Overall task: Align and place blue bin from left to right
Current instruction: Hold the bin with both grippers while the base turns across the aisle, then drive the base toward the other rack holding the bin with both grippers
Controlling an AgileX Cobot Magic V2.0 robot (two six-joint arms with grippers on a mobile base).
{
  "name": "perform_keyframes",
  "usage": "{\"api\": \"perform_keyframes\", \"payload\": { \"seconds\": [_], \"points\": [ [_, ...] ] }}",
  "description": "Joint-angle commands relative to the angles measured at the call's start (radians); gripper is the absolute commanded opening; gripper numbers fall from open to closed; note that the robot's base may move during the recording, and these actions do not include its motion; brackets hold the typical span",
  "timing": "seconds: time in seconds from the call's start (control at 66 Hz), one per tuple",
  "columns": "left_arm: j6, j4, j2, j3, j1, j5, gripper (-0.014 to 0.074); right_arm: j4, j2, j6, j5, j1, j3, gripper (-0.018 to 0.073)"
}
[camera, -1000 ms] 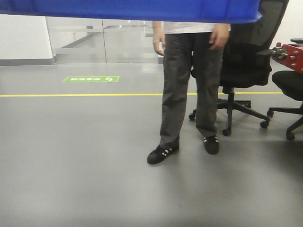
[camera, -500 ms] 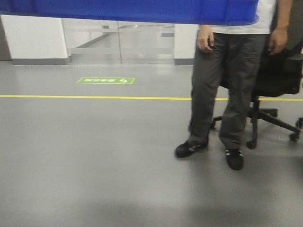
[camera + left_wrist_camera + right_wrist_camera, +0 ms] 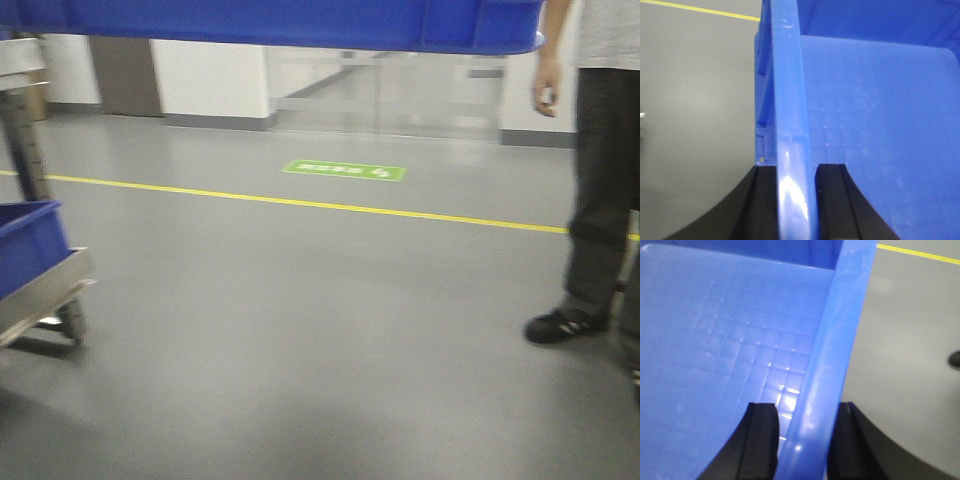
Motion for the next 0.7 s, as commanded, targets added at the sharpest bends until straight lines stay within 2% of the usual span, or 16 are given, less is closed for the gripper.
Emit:
{"api": "perform_keyframes", "payload": {
  "seconds": [0.0,0.682],
  "points": [
    [0.002,-0.073,-0.032,-0.024,-0.009,-0.354,-0.0111,0.000,-0.003,0.018,-0.092,-0.002,-0.013,-0.0070],
    [0.002,-0.073,-0.032,-0.024,-0.009,-0.354,-0.0111,0.000,-0.003,0.018,-0.092,-0.002,-0.013,-0.0070]
  ]
}}
